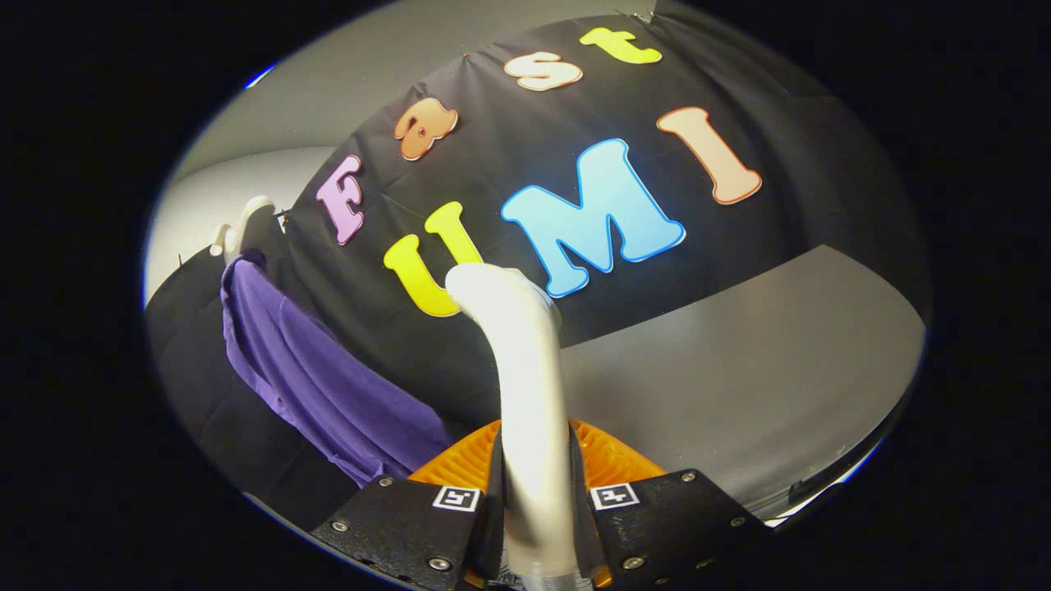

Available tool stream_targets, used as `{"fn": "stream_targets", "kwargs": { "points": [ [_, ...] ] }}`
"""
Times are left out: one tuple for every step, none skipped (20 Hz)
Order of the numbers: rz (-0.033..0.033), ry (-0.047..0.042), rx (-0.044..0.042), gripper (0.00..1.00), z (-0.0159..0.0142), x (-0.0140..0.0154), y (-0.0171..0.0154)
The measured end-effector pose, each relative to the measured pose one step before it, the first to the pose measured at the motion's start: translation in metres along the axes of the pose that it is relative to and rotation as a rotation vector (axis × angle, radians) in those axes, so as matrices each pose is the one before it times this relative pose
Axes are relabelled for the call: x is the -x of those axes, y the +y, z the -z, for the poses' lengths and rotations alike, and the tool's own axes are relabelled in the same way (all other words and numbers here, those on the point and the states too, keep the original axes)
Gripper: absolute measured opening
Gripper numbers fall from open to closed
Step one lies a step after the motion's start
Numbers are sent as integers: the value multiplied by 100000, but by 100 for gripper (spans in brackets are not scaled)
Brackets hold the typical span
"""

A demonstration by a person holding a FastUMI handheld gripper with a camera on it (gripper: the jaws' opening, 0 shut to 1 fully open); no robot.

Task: Iron the clothes twice with a garment steamer, once on the left side and once on the right side.

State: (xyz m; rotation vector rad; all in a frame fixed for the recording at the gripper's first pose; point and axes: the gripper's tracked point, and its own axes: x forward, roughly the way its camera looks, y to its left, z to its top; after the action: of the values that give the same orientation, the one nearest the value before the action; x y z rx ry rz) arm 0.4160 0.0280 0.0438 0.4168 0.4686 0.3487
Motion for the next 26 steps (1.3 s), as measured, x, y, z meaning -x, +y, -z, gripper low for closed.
{"fn": "stream_targets", "kwargs": {
  "points": [
    [507, -2822, 1725, 34, 267, 1017, 884],
    [365, -1493, 1892, 34, 676, 755, 732],
    [231, -713, 1440, 34, 510, 815, 765],
    [277, -2183, 596, 34, 569, 726, 765],
    [-111, -363, 1330, 35, 852, 689, 807],
    [127, -1331, 1522, 35, 287, 605, 652],
    [391, -598, 1611, 35, 758, 379, 660],
    [306, -25, 1379, 34, 761, 580, 670],
    [-250, -692, 1304, 34, 418, 358, 838],
    [-530, -1348, 1248, 35, 288, 427, 1025],
    [-374, -1708, 1398, 34, 127, 458, 1002],
    [-457, -2043, 2121, 35, 87, 342, 858],
    [-264, -2475, 1753, 34, 188, 438, 947],
    [-428, -983, 1840, 34, 60, 238, 1075],
    [-525, -789, 930, 34, -108, 126, 868],
    [-556, -1559, 541, 34, -376, 20, 868],
    [-256, -1563, 530, 34, -403, 81, 783],
    [-201, -1592, 980, 34, -353, 98, 653],
    [-373, -1837, 1191, 34, -462, -20, 760],
    [-728, -982, 676, 34, -461, -120, 858],
    [-1205, -541, 320, 34, -525, -186, 853],
    [-1058, -1069, 241, 34, -424, -132, 779],
    [-695, -1201, 730, 34, -575, -202, 657],
    [-500, -2102, 935, 35, -891, -250, 593],
    [-355, -2498, 1029, 35, -1017, -348, 668],
    [-348, -1639, 1348, 35, -863, -418, 690]
  ]
}}
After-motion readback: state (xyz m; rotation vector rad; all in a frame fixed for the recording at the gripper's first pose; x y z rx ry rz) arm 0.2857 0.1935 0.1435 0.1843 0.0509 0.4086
